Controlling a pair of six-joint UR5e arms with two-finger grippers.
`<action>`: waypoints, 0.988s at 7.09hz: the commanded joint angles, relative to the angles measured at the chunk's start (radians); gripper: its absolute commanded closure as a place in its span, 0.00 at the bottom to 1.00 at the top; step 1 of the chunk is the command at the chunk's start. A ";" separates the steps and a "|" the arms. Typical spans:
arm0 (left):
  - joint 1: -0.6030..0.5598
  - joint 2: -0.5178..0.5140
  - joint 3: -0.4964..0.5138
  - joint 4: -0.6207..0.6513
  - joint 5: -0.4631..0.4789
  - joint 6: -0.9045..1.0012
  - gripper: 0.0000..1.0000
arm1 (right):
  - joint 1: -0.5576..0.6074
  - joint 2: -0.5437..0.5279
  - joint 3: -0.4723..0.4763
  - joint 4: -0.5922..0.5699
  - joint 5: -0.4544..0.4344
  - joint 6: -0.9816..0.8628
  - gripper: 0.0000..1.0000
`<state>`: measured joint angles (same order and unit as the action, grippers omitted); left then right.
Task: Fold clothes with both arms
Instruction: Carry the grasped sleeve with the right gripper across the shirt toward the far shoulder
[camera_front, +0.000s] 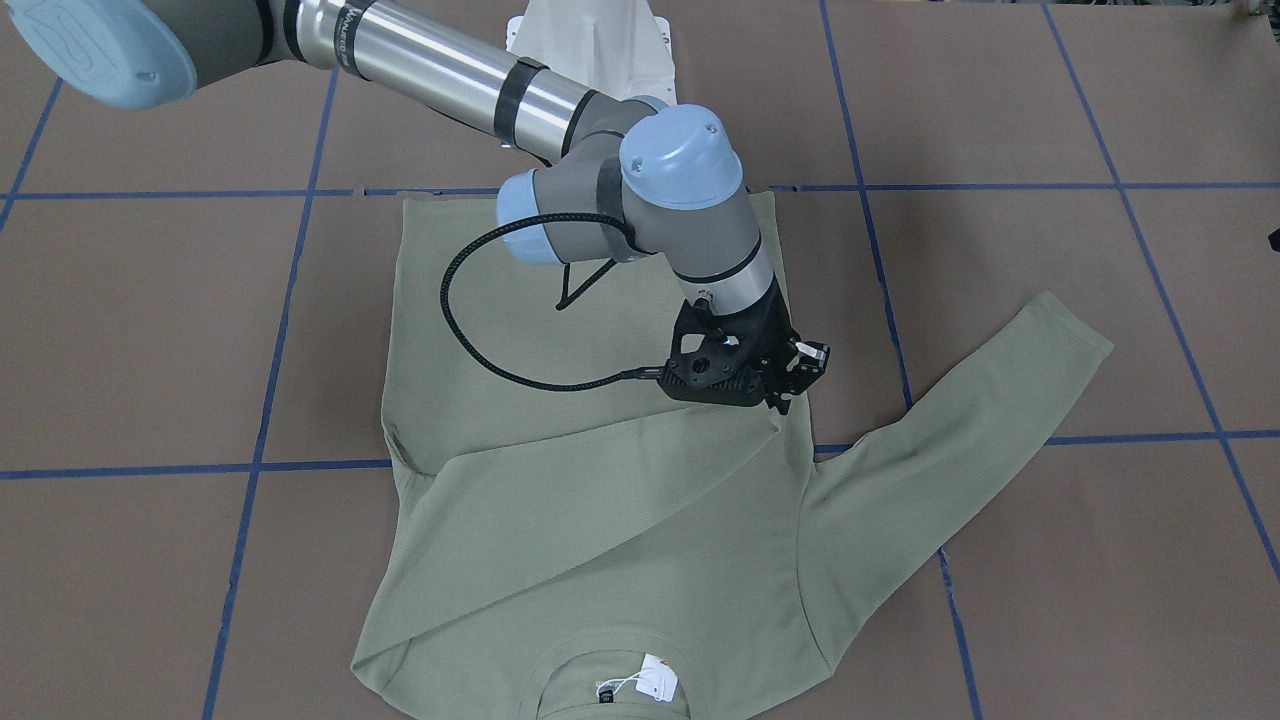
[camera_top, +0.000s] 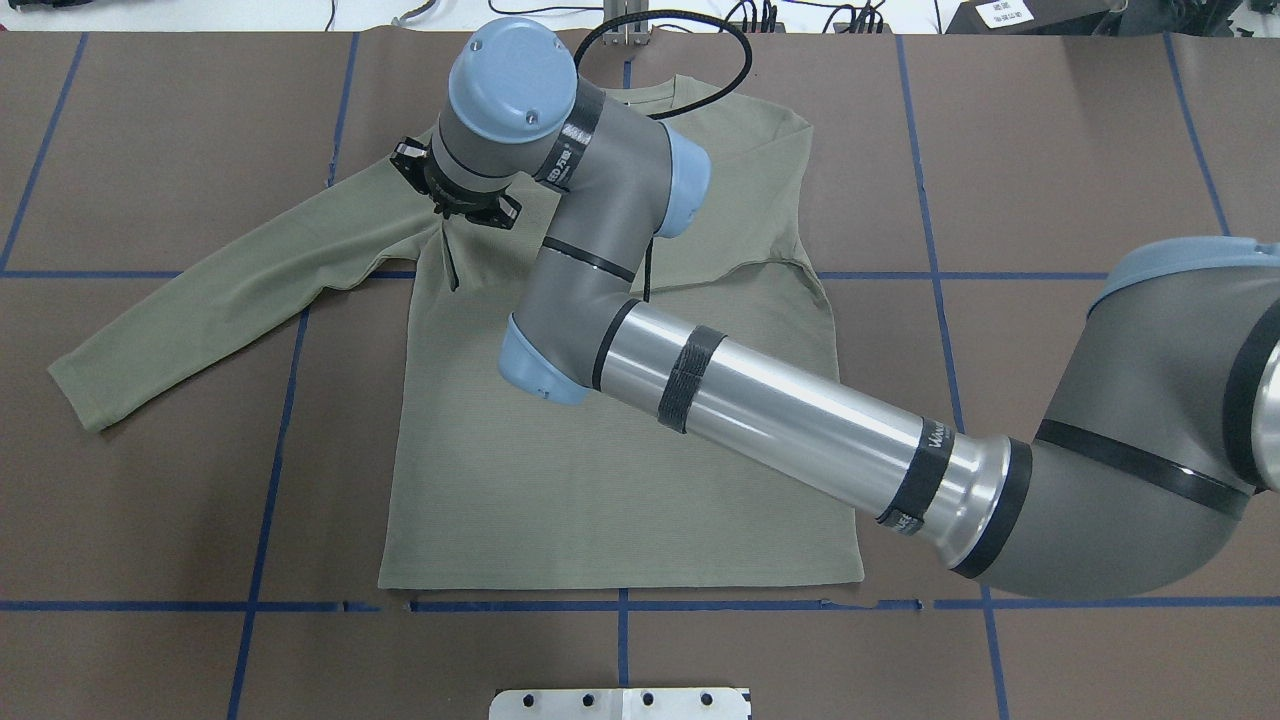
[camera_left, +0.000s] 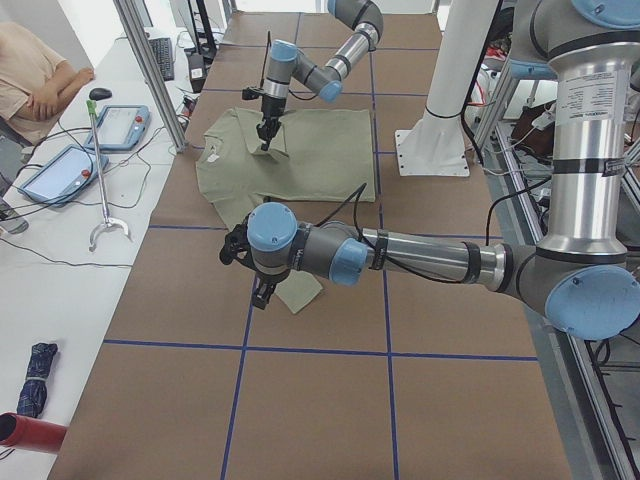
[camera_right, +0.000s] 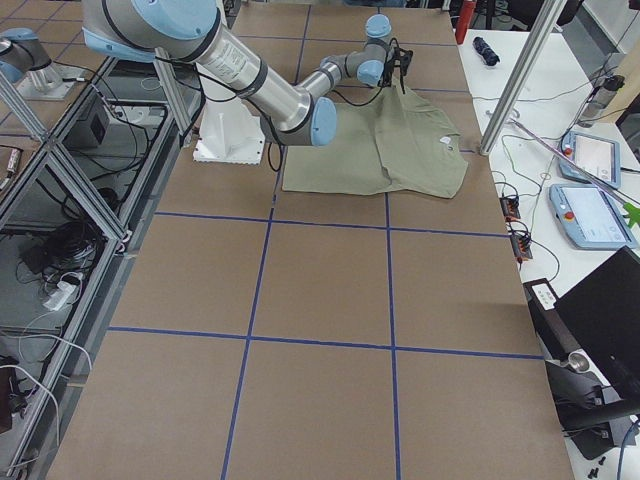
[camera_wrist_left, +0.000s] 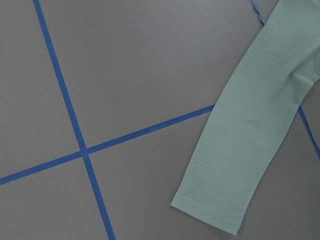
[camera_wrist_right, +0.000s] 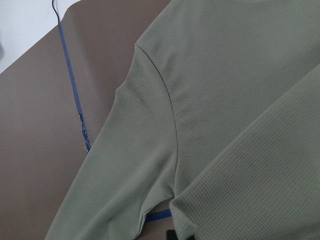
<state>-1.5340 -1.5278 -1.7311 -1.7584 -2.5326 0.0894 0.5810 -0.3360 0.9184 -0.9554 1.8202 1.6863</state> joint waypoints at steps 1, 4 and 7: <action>0.000 0.001 -0.001 0.000 0.000 0.001 0.00 | -0.020 0.037 -0.049 0.017 -0.085 0.000 0.92; 0.000 0.003 0.010 0.002 0.000 0.000 0.00 | -0.024 0.106 -0.191 0.096 -0.160 0.003 0.51; 0.002 0.003 0.024 0.002 -0.026 -0.008 0.00 | -0.023 0.120 -0.191 0.096 -0.183 0.010 0.04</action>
<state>-1.5336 -1.5248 -1.7125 -1.7571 -2.5395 0.0869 0.5580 -0.2258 0.7281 -0.8604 1.6431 1.6916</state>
